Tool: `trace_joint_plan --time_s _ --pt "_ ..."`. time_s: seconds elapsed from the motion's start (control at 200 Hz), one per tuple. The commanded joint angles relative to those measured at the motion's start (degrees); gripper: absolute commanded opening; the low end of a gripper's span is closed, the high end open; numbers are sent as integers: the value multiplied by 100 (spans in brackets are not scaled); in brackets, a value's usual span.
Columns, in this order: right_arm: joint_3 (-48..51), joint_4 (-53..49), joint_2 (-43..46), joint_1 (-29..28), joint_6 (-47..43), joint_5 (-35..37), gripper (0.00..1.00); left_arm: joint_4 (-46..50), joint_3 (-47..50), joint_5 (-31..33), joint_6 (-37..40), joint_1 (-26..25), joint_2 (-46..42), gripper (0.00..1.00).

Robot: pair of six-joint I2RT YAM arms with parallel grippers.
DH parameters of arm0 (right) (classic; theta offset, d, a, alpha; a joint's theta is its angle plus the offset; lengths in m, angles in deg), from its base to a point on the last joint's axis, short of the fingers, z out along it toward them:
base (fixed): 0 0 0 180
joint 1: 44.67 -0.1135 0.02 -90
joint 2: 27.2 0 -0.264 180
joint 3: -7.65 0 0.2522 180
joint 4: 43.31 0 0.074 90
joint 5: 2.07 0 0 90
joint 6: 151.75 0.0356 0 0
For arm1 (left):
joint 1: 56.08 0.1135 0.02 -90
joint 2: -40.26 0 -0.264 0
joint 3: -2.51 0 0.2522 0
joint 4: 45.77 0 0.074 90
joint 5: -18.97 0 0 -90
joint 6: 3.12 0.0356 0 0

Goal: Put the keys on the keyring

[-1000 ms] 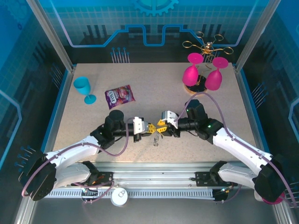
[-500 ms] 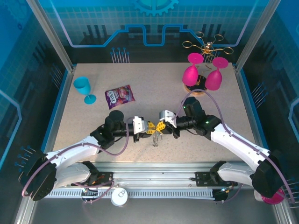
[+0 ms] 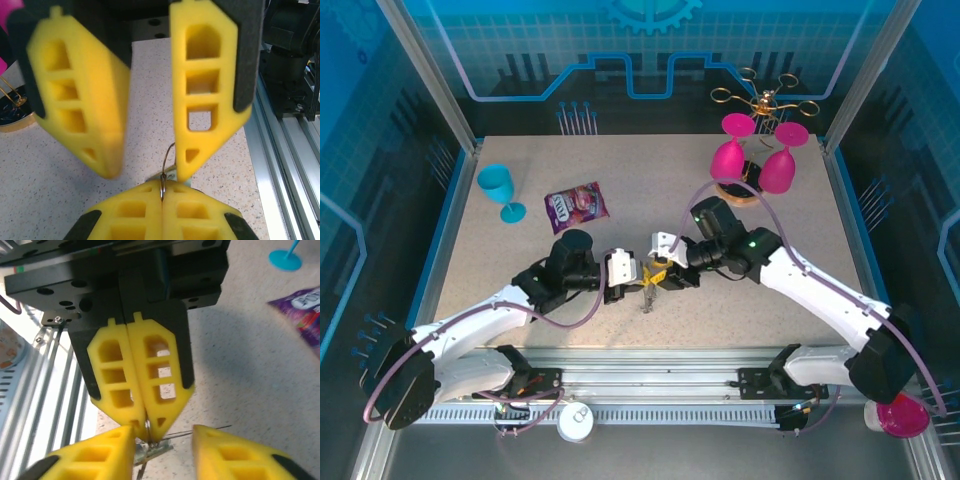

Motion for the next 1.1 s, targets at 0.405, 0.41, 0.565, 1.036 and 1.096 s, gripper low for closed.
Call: trace_joint_plan --time_s 0.405,0.41,0.565,1.036,1.096 --pt "1177 1500 768 427 1126 -734 36 -1183 404 -146 -170 -29 -139 0" --pt "1178 1495 768 427 1127 -739 35 -1181 407 -145 -169 -27 -139 0" --pt "1149 1517 700 427 1166 -803 27 -1191 401 -144 -221 -30 -141 0" --pt "1328 1689 888 721 1617 -508 0 -1665 518 -90 -478 -24 -160 0" --pt "1467 1727 921 808 1730 -434 0 -1934 605 -121 -597 -23 -184 0"
